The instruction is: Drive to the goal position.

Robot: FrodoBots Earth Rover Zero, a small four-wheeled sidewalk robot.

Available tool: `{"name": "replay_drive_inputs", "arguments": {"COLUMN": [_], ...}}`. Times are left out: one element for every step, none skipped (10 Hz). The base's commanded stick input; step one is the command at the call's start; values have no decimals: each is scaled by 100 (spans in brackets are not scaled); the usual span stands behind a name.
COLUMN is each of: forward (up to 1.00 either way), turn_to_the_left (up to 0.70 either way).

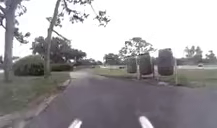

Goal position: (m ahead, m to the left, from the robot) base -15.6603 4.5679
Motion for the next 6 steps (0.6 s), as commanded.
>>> {"name": "replay_drive_inputs", "arguments": {"forward": [70,70,70,70,70,70], "turn_to_the_left": [2,0,0,0,10,14]}}
